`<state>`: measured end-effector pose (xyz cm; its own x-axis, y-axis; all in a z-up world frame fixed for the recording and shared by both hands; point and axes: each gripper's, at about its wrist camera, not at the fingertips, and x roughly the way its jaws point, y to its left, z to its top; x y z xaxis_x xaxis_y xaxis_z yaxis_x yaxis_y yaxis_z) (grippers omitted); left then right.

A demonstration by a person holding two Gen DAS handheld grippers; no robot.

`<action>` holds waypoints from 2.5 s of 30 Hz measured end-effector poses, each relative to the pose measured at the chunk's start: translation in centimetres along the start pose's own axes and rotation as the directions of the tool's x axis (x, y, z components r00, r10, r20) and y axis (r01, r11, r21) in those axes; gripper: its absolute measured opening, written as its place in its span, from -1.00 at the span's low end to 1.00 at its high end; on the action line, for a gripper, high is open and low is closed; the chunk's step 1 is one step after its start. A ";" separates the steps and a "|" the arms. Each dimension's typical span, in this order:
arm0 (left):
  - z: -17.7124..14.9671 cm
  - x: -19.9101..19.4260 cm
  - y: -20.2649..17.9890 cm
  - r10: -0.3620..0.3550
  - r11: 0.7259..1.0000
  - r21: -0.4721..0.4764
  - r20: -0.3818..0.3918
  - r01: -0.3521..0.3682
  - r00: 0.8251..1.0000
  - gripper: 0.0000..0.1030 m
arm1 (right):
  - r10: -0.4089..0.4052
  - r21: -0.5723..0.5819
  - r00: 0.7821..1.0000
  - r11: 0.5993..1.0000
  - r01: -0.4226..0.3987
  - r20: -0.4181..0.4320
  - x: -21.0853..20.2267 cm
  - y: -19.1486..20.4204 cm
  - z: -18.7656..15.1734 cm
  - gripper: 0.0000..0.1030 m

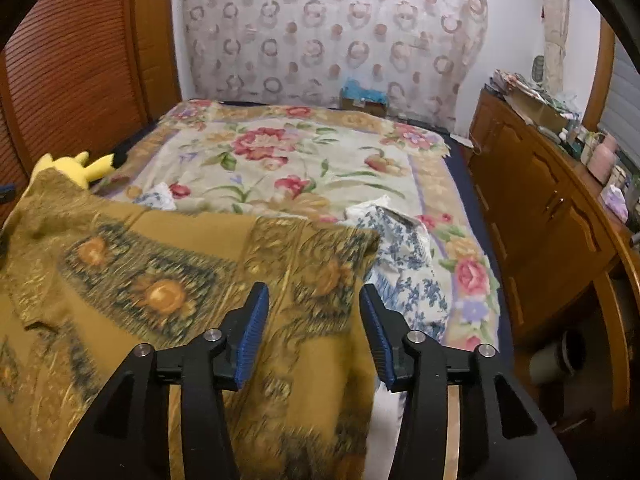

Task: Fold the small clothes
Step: 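Carry the lifted hem over toward the collar, lay it down, open both grippers, then grasp the folded edge of the shirt with both grippers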

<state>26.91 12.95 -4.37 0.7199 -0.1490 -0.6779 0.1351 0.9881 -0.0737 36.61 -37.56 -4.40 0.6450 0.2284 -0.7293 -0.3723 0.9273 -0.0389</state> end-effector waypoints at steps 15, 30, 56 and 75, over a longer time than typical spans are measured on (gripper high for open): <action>-6.2 -0.7 0.1 0.072 0.997 -0.029 -0.076 -0.074 0.995 -0.11 | 0.045 0.064 0.994 0.997 -0.039 -0.099 -1.8 2.0 -8.1 -0.05; -7.0 0.3 -0.1 0.065 0.997 -0.034 -0.096 -0.068 0.993 -0.11 | -0.001 0.129 0.995 0.992 0.013 -0.099 -1.8 0.3 -8.7 -0.05; -6.3 -0.8 -0.6 0.020 0.999 -0.049 -0.025 -0.021 0.999 -0.86 | -0.021 0.070 0.998 0.997 0.024 -0.051 -1.9 1.3 -8.9 -0.66; -5.0 -7.0 -0.9 0.007 0.997 -0.077 0.121 0.002 0.993 -1.00 | 0.029 0.113 0.982 0.992 -0.051 0.188 -10.1 0.8 -5.5 -0.98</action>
<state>18.34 13.34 -3.19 0.7980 -0.1457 -0.5848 0.0842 0.9878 -0.1311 26.13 -40.74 -0.84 0.7476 0.3069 -0.5890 -0.3270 0.9420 0.0758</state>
